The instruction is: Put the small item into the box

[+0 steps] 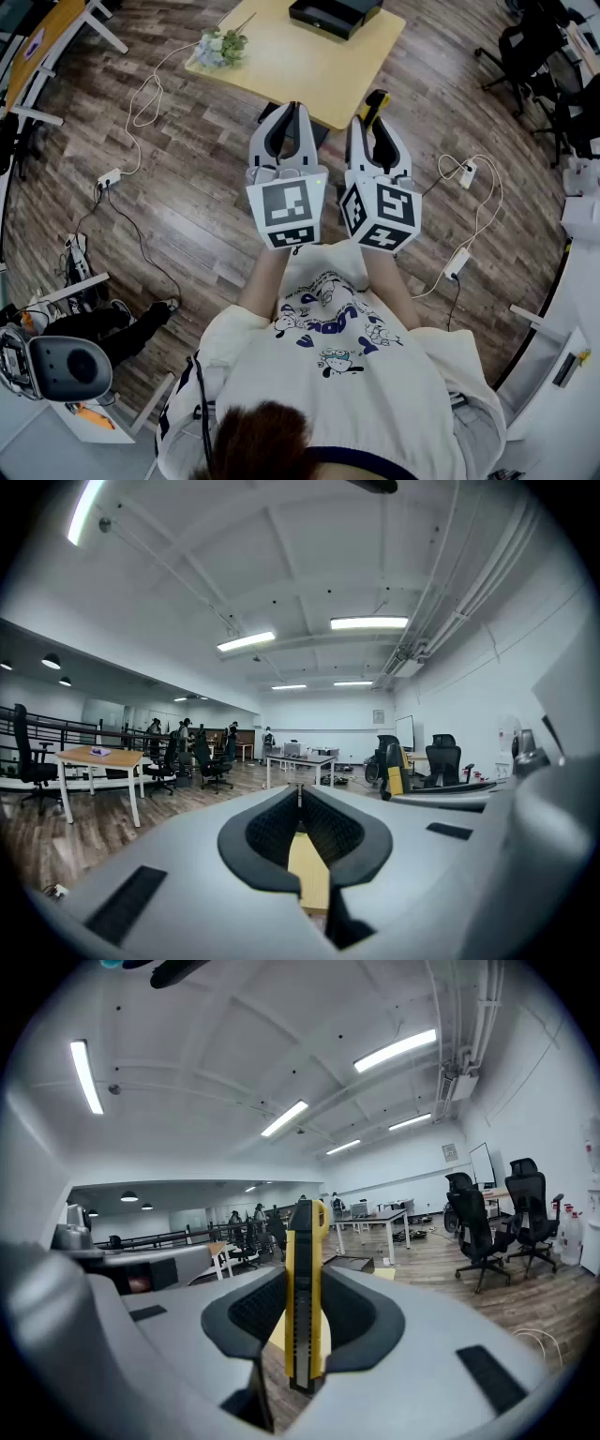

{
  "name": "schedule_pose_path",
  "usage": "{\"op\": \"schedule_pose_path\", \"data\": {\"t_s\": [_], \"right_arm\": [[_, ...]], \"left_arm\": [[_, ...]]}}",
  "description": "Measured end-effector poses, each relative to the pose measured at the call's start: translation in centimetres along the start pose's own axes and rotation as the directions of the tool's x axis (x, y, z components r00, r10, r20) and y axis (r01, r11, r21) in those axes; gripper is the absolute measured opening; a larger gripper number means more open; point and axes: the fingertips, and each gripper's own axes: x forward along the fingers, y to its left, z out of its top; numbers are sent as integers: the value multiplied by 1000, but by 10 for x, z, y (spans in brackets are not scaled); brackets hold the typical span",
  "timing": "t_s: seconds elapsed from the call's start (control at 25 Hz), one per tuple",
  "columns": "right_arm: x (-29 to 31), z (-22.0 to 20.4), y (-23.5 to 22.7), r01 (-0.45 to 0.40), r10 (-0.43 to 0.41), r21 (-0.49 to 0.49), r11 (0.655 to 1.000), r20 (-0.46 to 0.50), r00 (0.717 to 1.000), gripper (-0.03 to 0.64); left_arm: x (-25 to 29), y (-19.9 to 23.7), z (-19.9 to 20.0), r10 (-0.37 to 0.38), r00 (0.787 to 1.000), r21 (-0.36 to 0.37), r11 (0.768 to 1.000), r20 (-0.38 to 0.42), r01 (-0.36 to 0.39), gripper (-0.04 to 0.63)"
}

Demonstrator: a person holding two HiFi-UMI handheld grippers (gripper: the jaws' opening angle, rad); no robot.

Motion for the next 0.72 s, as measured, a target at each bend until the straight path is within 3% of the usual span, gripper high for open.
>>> {"op": "schedule_pose_path", "data": {"t_s": [0.72], "right_arm": [[19, -3, -2, 13, -12, 15, 1000, -13, 1000, 127]], "left_arm": [[16, 6, -1, -17, 1000, -4, 1000, -7, 17, 23]]}}
